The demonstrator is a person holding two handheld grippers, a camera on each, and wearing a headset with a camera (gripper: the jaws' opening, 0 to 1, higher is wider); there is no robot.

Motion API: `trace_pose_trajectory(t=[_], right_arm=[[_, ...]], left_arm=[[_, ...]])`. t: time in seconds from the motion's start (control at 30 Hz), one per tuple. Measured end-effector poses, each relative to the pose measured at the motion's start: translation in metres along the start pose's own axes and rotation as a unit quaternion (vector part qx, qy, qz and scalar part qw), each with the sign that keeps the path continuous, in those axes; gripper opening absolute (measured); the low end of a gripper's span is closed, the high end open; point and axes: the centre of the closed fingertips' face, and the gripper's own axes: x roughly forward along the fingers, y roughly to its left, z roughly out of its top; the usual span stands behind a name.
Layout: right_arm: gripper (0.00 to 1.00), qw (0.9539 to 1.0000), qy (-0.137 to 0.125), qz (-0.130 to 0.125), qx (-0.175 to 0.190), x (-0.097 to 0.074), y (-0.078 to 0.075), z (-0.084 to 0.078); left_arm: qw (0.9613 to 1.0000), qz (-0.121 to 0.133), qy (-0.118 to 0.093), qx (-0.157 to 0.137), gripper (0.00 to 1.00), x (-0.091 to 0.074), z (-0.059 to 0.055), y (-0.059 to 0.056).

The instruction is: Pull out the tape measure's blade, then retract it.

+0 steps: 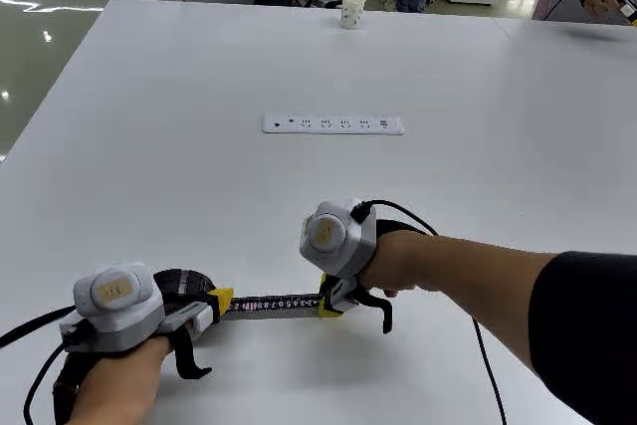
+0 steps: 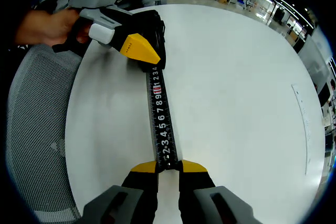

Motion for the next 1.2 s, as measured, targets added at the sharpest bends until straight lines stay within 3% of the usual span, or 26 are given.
trace_pose_trajectory(t=[0.9, 1.2], right_arm=[[0.11, 1.0000, -0.006, 0.000, -0.006, 0.003, 0.002, 0.010], [0.11, 0.9998, -0.019, -0.002, -0.001, 0.004, 0.003, 0.014]], left_arm=[[1.0000, 0.000, 0.002, 0.000, 0.65, 0.000, 0.000, 0.000], [1.0000, 0.000, 0.003, -0.001, 0.65, -0.001, 0.000, 0.000]])
